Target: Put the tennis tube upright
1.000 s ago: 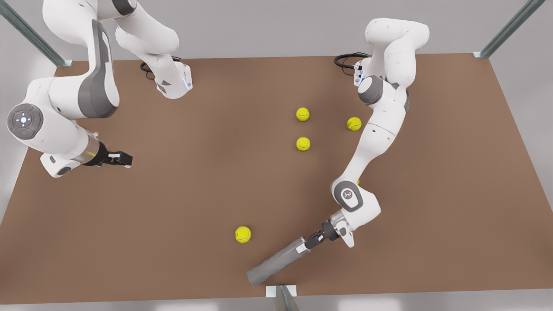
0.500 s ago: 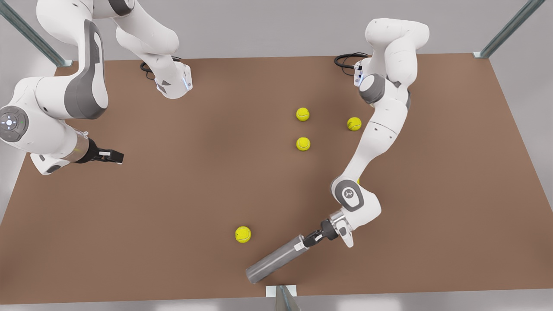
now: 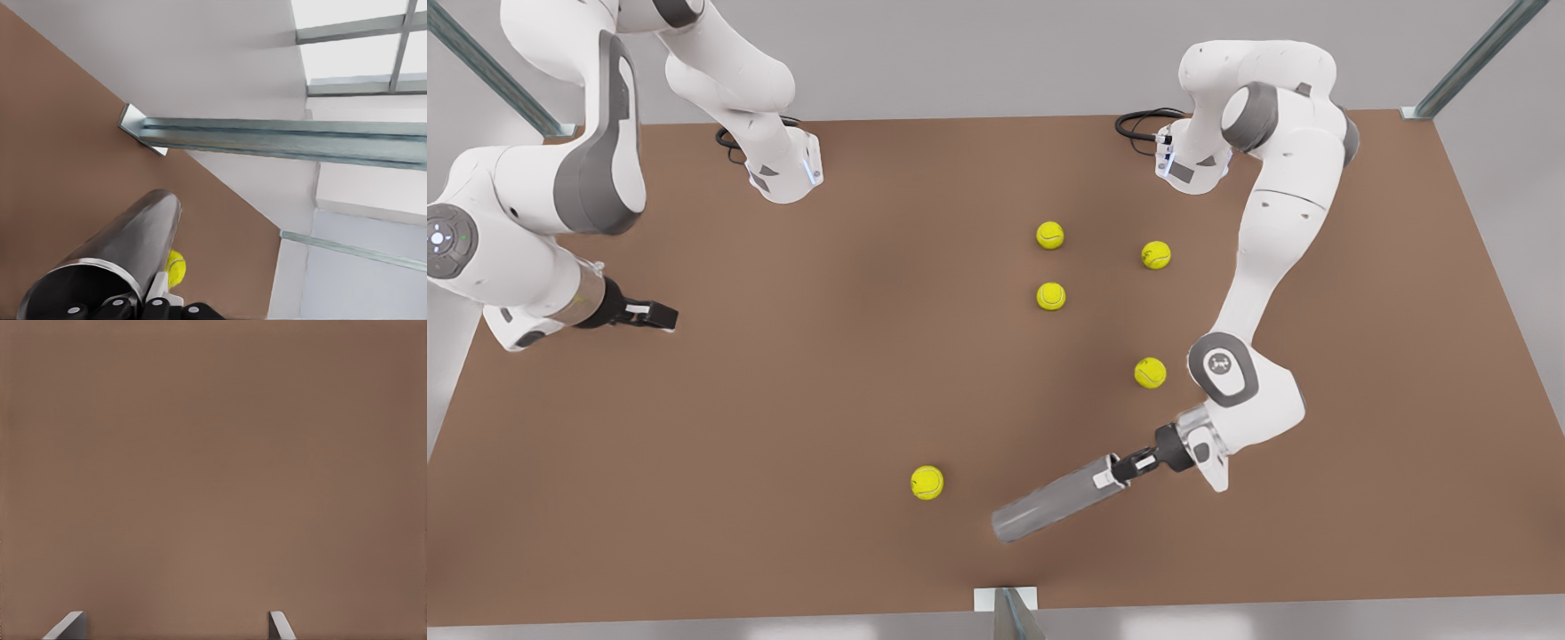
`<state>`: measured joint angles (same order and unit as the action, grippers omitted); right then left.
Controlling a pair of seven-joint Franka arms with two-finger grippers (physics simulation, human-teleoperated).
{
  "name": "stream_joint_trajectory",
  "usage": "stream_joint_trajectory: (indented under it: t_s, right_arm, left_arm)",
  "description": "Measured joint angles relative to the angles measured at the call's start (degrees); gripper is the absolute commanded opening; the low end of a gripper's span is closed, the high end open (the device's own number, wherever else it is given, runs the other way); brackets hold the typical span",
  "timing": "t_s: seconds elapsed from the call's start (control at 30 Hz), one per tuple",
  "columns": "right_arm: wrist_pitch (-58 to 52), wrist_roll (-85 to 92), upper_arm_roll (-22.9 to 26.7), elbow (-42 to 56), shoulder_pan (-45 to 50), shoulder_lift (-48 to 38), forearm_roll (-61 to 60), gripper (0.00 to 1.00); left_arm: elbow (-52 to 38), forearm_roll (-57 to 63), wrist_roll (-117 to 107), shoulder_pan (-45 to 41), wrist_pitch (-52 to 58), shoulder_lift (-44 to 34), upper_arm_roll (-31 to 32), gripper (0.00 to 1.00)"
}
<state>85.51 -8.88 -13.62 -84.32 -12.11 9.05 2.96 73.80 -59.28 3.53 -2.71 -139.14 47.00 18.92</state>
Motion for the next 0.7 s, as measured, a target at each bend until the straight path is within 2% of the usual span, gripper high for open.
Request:
stream_joint_trajectory:
  t_s: [0.17, 0.37, 0.53, 0.7]
  right_arm:
    - [1.45, -0.1, -0.39, -0.31, 1.12, -1.07, -0.87, 1.0]
    - [2.91, -0.2, -0.4, -0.39, 0.96, -1.01, -1.98, 1.0]
    - [3.41, -0.26, -0.4, -0.35, 0.93, -1.14, -2.36, 1.0]
    - [3.62, -0.29, -0.4, -0.34, 0.86, -1.17, -2.47, 1.0]
  left_arm:
    - [6.85, 8.8, -1.77, 0.03, 5.81, -9.51, -4.74, 0.21]
    - [8.22, 24.25, -4.3, 0.06, 15.69, -18.61, -10.52, 0.21]
    - [8.21, 33.64, -5.84, 0.09, 24.03, -24.73, -13.54, 0.21]
    - [7.89, 39.7, -6.93, 0.05, 29.73, -26.6, -14.85, 0.21]
